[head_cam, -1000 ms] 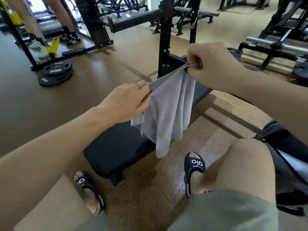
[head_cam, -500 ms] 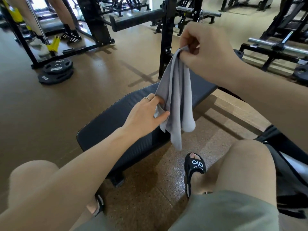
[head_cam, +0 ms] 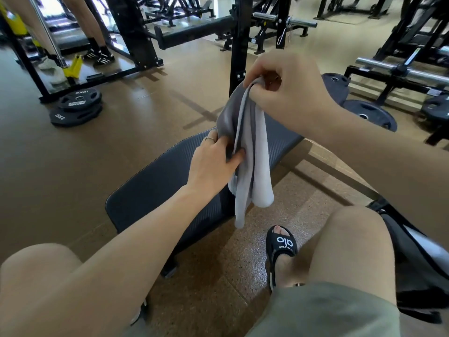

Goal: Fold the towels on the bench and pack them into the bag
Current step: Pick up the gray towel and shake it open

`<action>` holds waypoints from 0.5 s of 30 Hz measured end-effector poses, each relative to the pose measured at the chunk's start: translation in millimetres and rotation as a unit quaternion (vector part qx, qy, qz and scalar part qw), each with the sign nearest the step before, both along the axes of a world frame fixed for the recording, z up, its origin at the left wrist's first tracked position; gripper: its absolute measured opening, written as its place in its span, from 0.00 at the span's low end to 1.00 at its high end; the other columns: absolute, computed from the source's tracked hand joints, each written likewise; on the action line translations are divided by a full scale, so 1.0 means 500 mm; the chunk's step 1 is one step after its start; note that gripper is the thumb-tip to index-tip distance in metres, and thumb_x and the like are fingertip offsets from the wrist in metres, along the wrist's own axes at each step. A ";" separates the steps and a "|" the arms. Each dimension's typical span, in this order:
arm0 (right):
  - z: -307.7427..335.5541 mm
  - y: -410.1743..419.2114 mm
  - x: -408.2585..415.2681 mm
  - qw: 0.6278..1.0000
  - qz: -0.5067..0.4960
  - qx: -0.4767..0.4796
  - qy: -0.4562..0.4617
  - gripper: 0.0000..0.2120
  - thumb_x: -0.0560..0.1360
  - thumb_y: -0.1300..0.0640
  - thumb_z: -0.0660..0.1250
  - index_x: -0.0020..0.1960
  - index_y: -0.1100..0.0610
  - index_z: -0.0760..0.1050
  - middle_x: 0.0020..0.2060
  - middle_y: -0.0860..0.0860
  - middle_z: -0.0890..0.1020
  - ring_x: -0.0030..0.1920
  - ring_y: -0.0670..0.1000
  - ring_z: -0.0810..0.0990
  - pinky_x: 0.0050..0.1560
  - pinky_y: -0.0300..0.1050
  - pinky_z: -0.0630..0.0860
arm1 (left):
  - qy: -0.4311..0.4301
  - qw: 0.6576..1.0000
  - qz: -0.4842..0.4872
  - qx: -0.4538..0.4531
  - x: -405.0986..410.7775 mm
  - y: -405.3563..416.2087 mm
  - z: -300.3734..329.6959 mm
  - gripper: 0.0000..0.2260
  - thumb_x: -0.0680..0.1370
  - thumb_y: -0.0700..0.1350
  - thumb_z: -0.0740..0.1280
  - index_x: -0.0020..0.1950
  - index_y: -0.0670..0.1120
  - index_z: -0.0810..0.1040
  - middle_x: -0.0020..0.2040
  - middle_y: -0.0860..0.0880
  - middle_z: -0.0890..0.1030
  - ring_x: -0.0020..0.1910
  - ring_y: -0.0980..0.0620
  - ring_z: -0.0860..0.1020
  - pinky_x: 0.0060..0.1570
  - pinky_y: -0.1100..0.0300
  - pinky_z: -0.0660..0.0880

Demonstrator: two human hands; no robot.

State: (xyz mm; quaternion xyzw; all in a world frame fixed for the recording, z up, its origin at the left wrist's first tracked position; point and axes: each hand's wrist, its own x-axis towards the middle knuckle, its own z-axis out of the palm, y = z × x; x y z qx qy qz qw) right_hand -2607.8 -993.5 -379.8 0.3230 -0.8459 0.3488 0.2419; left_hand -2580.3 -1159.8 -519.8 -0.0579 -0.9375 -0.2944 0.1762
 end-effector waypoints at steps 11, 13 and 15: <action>-0.009 0.051 -0.017 0.997 -0.003 0.054 0.058 0.06 0.70 0.60 0.63 0.40 0.61 0.77 0.35 0.52 0.77 0.36 0.49 0.73 0.36 0.34 0.66 | 0.004 0.985 -0.007 -0.173 0.013 -0.110 -0.018 0.13 0.84 0.44 0.61 0.52 0.39 0.83 0.51 0.44 0.79 0.44 0.45 0.77 0.44 0.53 0.73; -0.017 0.068 -0.026 0.992 -0.001 0.101 0.078 0.05 0.69 0.61 0.62 0.38 0.62 0.75 0.33 0.53 0.75 0.35 0.51 0.71 0.35 0.38 0.66 | 0.021 0.976 -0.030 -0.216 0.017 -0.145 -0.009 0.16 0.84 0.46 0.58 0.50 0.38 0.82 0.48 0.43 0.79 0.43 0.43 0.78 0.42 0.51 0.73; -0.028 0.092 -0.038 0.985 0.003 0.150 0.086 0.04 0.68 0.62 0.61 0.37 0.62 0.72 0.33 0.55 0.73 0.33 0.54 0.69 0.34 0.48 0.68 | 0.034 0.958 -0.055 -0.278 0.015 -0.185 0.012 0.20 0.84 0.49 0.55 0.50 0.39 0.82 0.48 0.43 0.78 0.44 0.41 0.78 0.45 0.47 0.77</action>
